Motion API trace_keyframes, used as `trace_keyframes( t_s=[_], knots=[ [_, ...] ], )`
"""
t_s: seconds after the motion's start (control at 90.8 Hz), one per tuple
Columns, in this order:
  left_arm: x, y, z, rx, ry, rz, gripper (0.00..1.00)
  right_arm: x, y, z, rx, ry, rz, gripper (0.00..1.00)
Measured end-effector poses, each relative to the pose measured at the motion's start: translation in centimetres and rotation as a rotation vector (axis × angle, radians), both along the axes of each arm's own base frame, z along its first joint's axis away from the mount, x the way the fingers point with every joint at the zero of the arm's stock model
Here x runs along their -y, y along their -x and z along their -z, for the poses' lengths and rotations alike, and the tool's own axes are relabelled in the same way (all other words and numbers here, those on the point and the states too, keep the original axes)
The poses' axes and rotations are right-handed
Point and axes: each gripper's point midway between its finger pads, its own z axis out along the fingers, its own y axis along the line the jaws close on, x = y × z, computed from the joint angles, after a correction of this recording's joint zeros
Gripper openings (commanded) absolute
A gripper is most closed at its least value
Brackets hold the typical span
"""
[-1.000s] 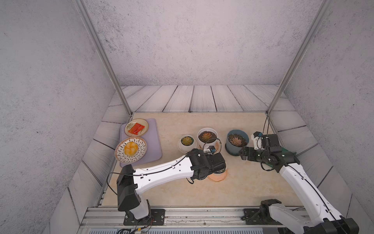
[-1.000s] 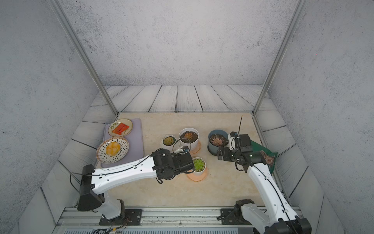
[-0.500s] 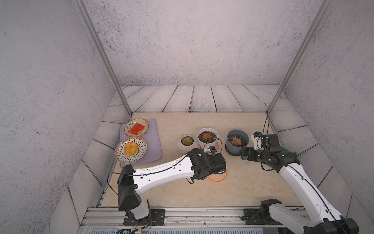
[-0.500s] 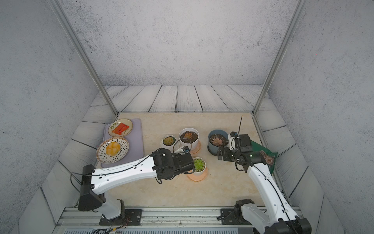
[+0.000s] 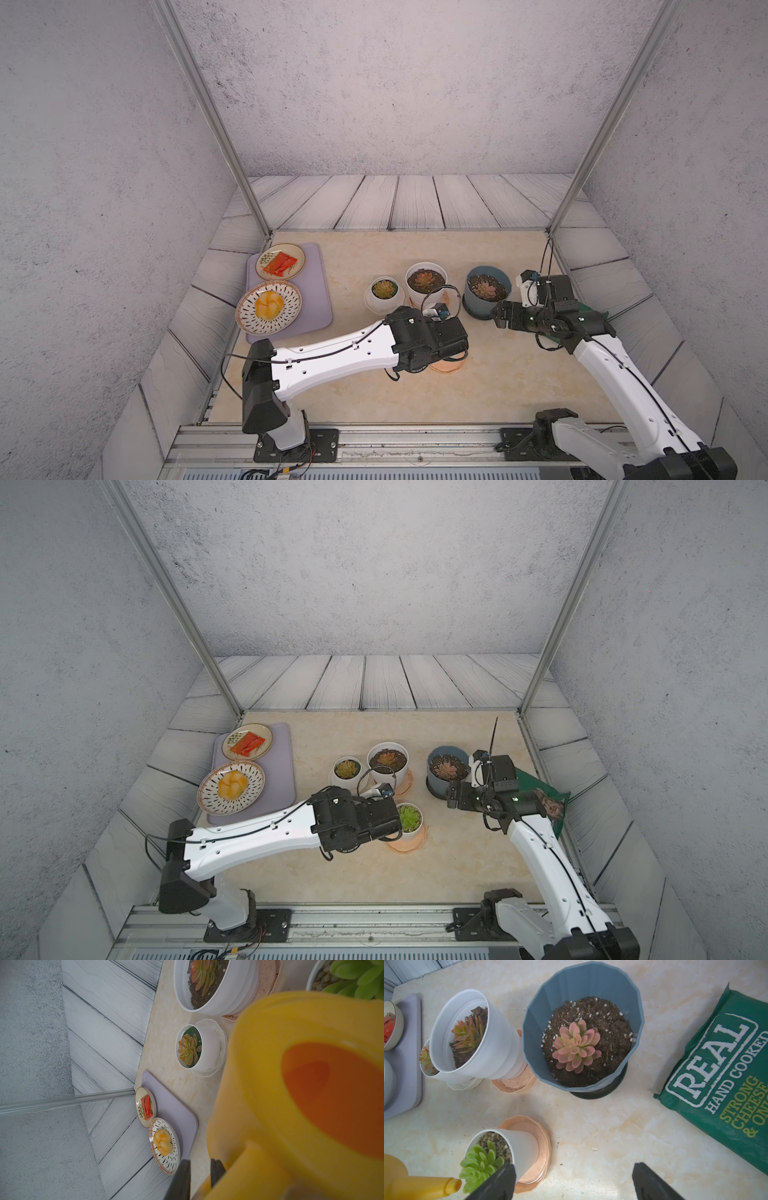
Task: Water the succulent around the soil edge
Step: Water the soil of the potted plant with water.
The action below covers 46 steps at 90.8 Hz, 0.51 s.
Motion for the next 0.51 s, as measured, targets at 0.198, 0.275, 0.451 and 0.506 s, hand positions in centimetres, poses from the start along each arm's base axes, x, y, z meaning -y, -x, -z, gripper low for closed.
trace_keyframes(
  t_s=[0.198,0.275,0.451,0.506],
  knots=[
    [0.7,0.5,-0.6,0.0,-0.001,0.023,0.0,0.0,0.0,0.0,0.0,0.0,0.0,0.93],
    [1.2,0.6,-0.5,-0.002,-0.009,0.034,0.0,0.0,0.0,0.0,0.0,0.0,0.0,0.93],
    [2.2,0.6,-0.2,-0.007,-0.026,0.054,0.0,0.0,0.0,0.0,-0.001,0.0,0.0,0.93],
    [2.5,0.6,-0.2,-0.008,-0.03,0.06,0.0,0.0,0.0,0.0,-0.001,0.0,0.0,0.93]
  ],
)
